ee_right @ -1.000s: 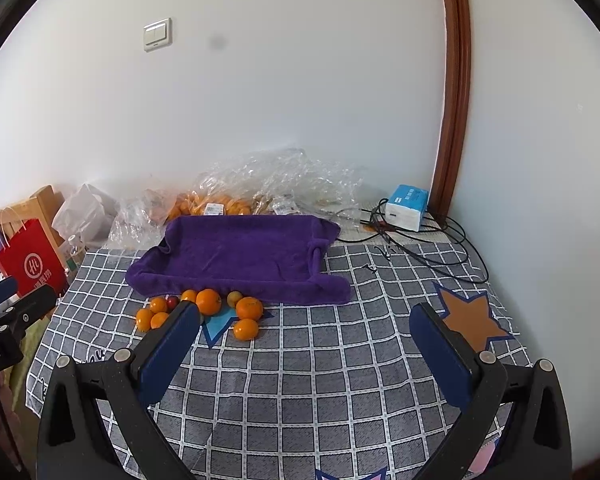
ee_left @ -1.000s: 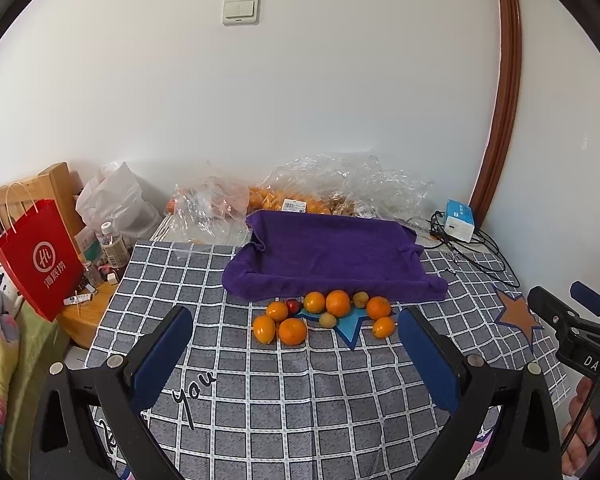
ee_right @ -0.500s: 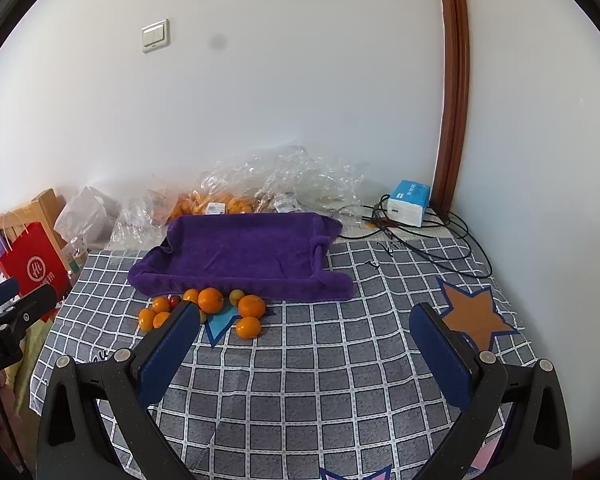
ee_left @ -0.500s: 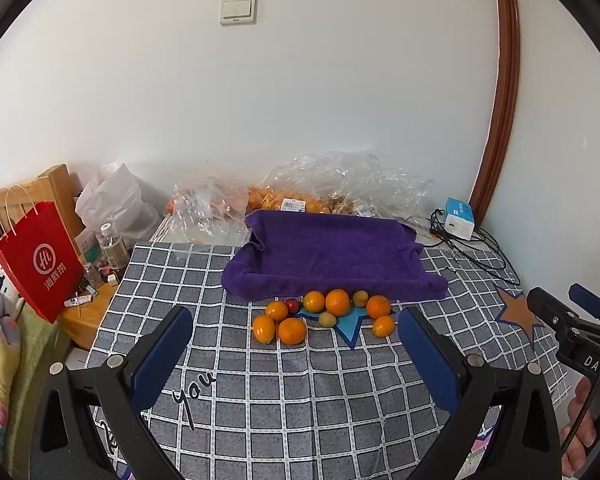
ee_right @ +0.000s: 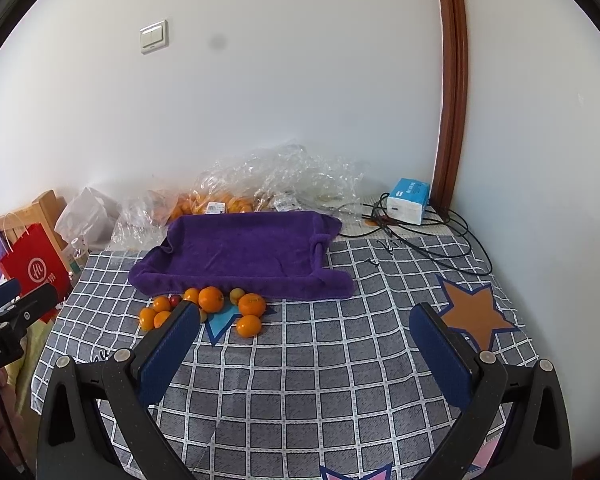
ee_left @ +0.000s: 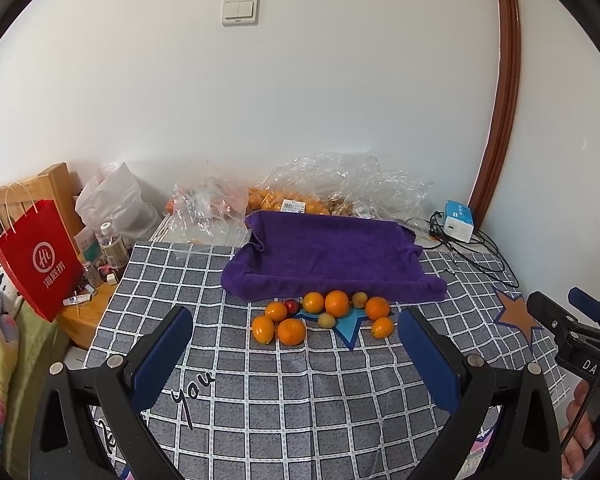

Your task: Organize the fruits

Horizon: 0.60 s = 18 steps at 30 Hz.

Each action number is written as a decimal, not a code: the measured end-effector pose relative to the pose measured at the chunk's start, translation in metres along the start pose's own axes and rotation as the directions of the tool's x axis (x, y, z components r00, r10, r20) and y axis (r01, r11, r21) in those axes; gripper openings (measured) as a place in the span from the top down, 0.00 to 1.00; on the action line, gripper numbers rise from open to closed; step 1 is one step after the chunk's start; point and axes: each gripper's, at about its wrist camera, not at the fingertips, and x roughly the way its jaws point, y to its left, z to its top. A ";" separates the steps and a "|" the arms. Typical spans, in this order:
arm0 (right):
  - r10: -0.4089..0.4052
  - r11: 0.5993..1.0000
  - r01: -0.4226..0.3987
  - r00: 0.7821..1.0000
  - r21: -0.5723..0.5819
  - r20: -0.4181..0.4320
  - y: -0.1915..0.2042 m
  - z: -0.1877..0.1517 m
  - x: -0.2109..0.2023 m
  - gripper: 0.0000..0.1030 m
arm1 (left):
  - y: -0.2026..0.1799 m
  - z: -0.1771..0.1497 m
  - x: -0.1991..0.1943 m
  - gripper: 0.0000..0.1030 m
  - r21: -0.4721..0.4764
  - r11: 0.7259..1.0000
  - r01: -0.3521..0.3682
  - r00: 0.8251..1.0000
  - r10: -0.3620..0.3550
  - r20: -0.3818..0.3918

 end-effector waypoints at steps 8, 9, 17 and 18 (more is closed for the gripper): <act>0.001 1.000 -0.001 1.000 0.000 -0.002 0.000 -0.001 -0.001 0.00 | 0.002 -0.001 -0.002 0.00 -0.004 1.000 0.001 1.000 -0.001 -0.001; 0.001 1.000 -0.001 1.000 0.000 -0.001 0.000 0.000 -0.001 0.00 | 0.002 -0.001 -0.002 0.00 -0.005 1.000 0.002 1.000 -0.002 0.000; 0.001 1.000 -0.001 1.000 -0.016 0.005 0.005 -0.001 -0.002 0.00 | 0.004 0.001 -0.005 0.00 -0.009 1.000 0.006 1.000 -0.006 0.005; 0.001 1.000 -0.001 1.000 -0.016 0.007 0.005 -0.001 -0.002 0.00 | 0.004 0.001 -0.005 0.00 -0.005 1.000 0.004 1.000 -0.004 0.004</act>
